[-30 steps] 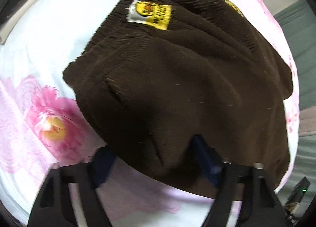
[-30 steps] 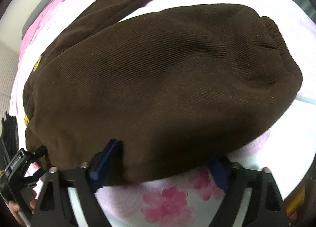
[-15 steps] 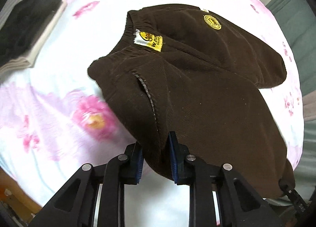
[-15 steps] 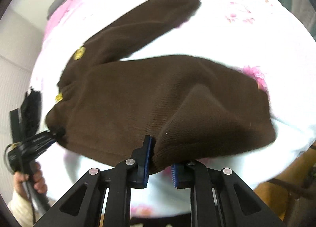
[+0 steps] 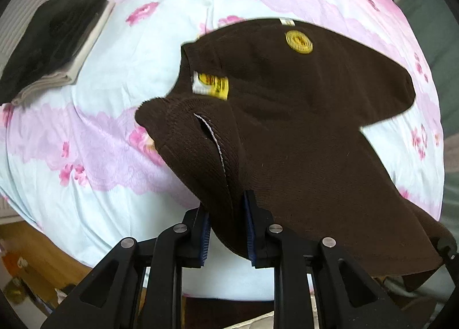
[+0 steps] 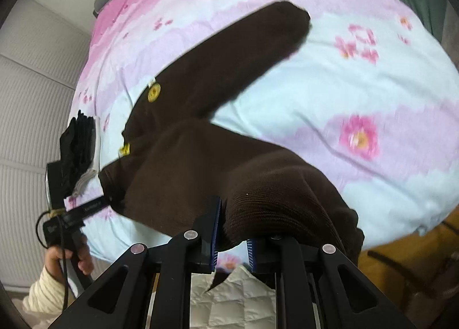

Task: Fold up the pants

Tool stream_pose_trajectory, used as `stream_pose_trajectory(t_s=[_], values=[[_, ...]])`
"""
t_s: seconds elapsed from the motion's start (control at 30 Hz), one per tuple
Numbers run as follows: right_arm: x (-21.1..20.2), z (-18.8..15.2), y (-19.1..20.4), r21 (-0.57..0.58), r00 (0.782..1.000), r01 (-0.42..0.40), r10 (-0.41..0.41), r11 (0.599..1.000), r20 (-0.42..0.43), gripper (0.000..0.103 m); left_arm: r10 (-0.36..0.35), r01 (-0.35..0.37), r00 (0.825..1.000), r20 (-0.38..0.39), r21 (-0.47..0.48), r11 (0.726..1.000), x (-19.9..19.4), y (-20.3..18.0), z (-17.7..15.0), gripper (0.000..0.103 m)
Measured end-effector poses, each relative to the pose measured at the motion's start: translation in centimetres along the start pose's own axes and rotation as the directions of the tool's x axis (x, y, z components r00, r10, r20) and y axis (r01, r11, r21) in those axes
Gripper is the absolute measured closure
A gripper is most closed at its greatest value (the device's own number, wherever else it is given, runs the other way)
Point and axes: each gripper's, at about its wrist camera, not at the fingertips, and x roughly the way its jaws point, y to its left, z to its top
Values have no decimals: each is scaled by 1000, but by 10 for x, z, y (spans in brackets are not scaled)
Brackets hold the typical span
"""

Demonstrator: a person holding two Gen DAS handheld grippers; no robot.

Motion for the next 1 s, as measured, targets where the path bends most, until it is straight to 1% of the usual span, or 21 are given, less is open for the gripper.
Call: stream_pose_trajectory(t_s=[0.03,0.07,0.13,0.2,0.23,0.37,0.43,0.5,0.53,0.57,0.6,0.63,0.67,0.7,0.73,0.8,0.87,0.9,0.93,0.97,1.0], values=[[-1,6,0,-4,1000,-1,1,1000,6,86,7,-7,1000,9,-10,1000,1,-2,6,83],[1,19,0,0,1000,-9,9,1000,14,86,6,-5,1000,19,-24,1000,5,-4,9,83],[-3,18,-2,7,999,-22,22,1000,24,86,-6,8,999,33,-67,998,-3,0,19,83],[-1,38,-1,22,998,-46,46,999,39,86,-32,36,999,33,-136,990,-11,4,34,85],[-2,47,0,26,997,-55,54,998,48,86,-30,35,999,36,-157,987,-16,6,35,86],[-1,96,14,22,992,-94,92,995,88,86,17,-2,993,119,-128,992,-37,-8,70,86],[-1,119,20,7,989,-106,105,994,102,86,4,17,991,132,-157,988,-41,-10,90,87],[4,152,28,-16,986,-113,114,994,124,86,8,18,991,132,-191,981,-39,-12,118,86],[7,162,31,-22,985,-115,117,993,125,86,11,16,991,131,-205,979,-34,-13,131,87],[15,181,35,-32,985,-118,121,993,127,86,19,9,992,128,-215,977,-26,-15,142,87],[21,192,37,-35,985,-115,119,993,127,86,32,-5,993,118,-223,975,-20,-16,155,86],[30,204,39,-37,985,-113,117,993,123,86,45,-20,993,107,-228,974,-16,-18,161,87],[44,222,42,-34,988,-104,107,994,114,86,66,-44,994,88,-233,972,-8,-20,173,86],[53,232,43,-26,989,-99,101,995,103,86,76,-57,994,76,-235,970,0,-22,185,86],[65,243,45,-20,991,-93,94,995,93,86,85,-67,994,69,-234,970,4,-23,188,86],[83,262,47,-20,995,-56,58,998,83,86,110,-98,993,38,-235,967,19,-24,205,86],[103,277,50,-10,997,-38,38,999,69,86,111,-108,994,-1,-238,965,40,-23,219,84],[111,283,51,-5,998,-25,25,1000,61,86,99,-100,995,-18,-251,963,46,-21,226,83],[116,287,50,-6,998,-19,19,1000,57,86,98,-102,995,-30,-261,960,51,-19,231,77],[121,291,50,-8,998,-16,16,1000,55,86,105,-113,993,-47,-265,958,53,-17,234,66],[126,296,52,-13,999,-5,6,1000,53,86,111,-122,992,-57,-268,956,52,-15,237,59]])
